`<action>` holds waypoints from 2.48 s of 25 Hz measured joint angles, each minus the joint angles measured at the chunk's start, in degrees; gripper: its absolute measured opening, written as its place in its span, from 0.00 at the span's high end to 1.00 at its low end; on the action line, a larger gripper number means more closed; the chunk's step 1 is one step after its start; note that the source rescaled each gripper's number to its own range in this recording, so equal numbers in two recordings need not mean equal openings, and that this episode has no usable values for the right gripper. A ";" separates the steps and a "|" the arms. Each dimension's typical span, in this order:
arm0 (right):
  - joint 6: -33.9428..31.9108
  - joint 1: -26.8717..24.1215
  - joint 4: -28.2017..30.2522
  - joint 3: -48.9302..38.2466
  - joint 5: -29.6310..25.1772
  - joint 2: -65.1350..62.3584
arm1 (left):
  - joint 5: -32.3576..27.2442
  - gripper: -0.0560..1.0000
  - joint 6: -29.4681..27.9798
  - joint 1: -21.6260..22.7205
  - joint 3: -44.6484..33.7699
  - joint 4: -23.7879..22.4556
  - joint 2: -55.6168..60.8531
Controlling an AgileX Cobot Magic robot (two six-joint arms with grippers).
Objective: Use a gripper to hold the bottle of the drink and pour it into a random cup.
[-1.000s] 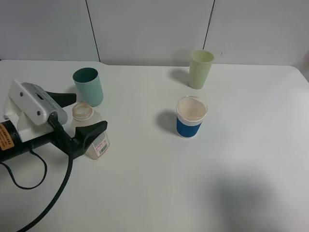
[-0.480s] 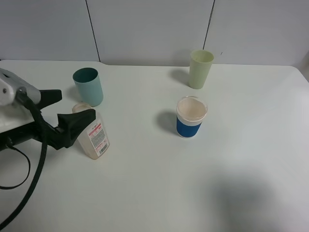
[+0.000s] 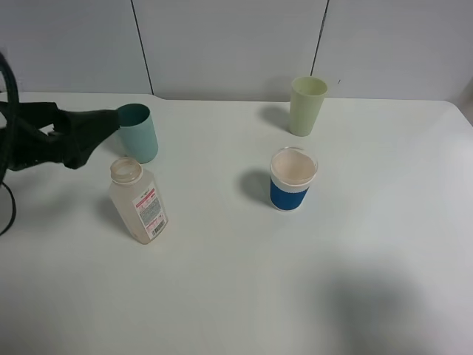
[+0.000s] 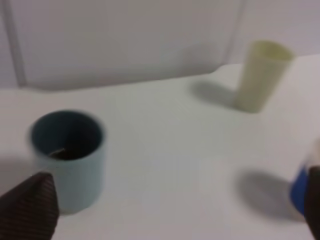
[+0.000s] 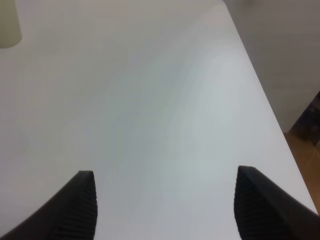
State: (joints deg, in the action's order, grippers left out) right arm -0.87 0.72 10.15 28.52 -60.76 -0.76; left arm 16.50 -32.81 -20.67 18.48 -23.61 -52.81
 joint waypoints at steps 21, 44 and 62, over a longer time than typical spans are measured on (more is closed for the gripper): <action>0.00 0.00 0.00 0.00 0.00 0.00 | -60.18 0.00 5.53 0.00 19.32 5.22 36.55; 0.00 0.00 0.00 0.00 0.00 0.00 | -73.49 0.00 21.51 0.00 19.84 11.50 53.16; 0.00 0.00 0.00 0.00 0.00 0.00 | -86.01 0.00 24.43 0.00 34.58 7.89 53.22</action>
State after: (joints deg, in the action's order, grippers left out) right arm -0.87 0.72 10.15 28.52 -60.76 -0.76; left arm -69.51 -8.37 -20.67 53.06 -15.72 0.41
